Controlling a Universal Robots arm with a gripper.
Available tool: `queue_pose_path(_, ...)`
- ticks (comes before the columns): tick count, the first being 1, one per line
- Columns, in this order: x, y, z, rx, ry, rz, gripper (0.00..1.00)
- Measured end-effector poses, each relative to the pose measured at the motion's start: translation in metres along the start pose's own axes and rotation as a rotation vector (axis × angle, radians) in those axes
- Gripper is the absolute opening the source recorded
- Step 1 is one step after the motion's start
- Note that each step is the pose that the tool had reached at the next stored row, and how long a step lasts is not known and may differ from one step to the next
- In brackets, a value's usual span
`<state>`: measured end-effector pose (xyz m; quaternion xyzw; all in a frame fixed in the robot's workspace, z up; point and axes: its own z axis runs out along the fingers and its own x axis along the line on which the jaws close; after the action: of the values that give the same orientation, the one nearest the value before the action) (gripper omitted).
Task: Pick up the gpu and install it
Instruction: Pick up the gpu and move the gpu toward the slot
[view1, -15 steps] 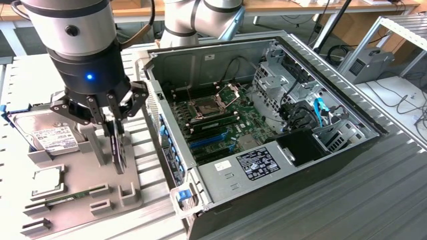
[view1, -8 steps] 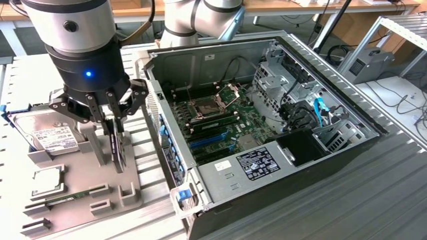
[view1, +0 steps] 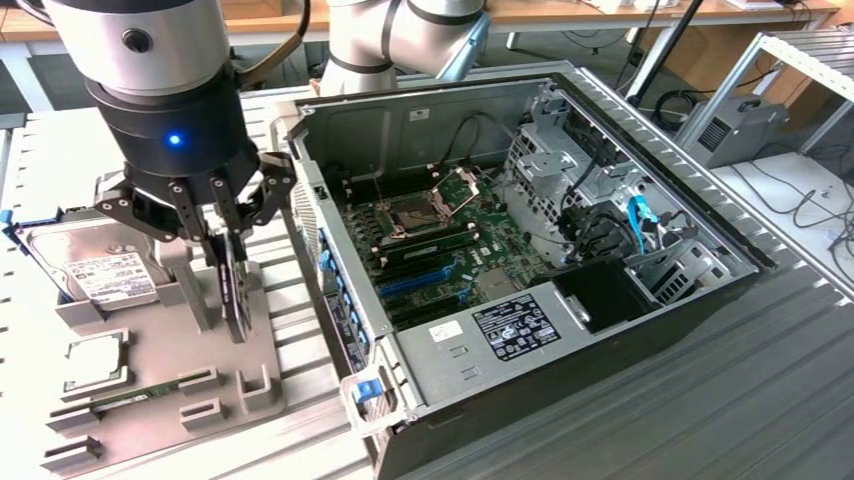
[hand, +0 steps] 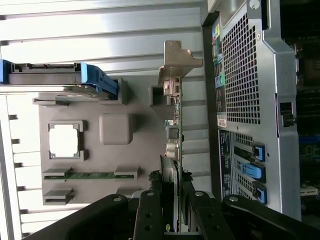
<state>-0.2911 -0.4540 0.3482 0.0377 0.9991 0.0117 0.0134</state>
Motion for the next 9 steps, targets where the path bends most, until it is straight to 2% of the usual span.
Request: queue_pose_path(9, -0.0001, 0.0001, -0.0056, 0.0, 0.0, 0.0, 0.26)
